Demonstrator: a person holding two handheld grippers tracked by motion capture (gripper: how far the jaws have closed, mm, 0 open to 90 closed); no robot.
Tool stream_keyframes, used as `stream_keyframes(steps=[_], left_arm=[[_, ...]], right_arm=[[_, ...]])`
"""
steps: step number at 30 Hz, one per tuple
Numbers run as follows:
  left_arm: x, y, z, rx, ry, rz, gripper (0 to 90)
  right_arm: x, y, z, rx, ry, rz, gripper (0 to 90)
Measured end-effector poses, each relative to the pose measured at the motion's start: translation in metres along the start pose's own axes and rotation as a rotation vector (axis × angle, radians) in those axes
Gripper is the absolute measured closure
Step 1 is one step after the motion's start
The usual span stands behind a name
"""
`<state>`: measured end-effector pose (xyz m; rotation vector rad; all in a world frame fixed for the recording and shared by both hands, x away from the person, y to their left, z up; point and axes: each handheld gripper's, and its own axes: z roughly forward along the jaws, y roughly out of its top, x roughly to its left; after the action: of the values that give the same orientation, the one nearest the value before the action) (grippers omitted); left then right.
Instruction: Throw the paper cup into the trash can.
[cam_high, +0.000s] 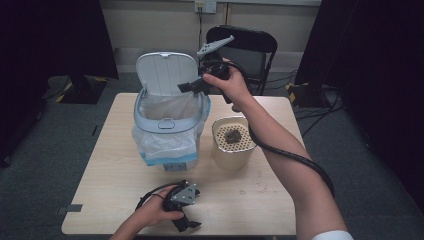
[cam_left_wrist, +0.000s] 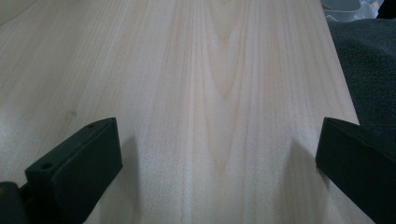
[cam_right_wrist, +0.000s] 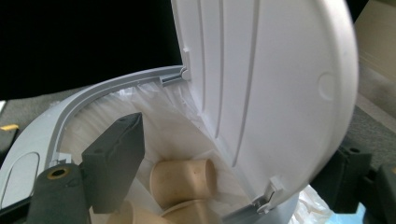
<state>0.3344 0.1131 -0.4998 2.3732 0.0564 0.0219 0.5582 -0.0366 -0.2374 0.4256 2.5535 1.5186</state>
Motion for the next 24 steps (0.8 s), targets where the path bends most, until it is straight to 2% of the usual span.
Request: stream_keyframes(steps=[4,7,10,14,17,20,24], left_arm=[[0.000,0.000,0.000,-0.005,0.000,0.001,0.0],[0.000,0.000,0.000,-0.007,-0.002,0.001,0.0],[0.000,0.000,0.000,-0.004,-0.001,0.001,0.0],[0.000,0.000,0.000,-0.005,-0.001,0.001,0.0],[0.000,0.000,0.000,-0.005,-0.001,0.000,0.0],[0.000,0.000,0.000,-0.005,0.000,0.000,0.0],[0.000,0.000,0.000,-0.005,0.000,-0.001,0.0]], right_arm=[[0.006,0.003,-0.003,-0.002,0.000,-0.026,18.8],[0.010,0.008,-0.007,-0.029,0.013,-0.036,18.9],[0.015,0.014,-0.010,-0.023,0.014,-0.068,18.7],[0.024,0.017,-0.010,-0.017,0.037,-0.081,18.0],[0.030,0.016,-0.010,-0.011,0.032,-0.094,17.3],[0.037,0.017,-0.009,-0.026,0.071,-0.092,17.9],[0.049,0.020,-0.005,-0.025,0.097,-0.115,17.5]])
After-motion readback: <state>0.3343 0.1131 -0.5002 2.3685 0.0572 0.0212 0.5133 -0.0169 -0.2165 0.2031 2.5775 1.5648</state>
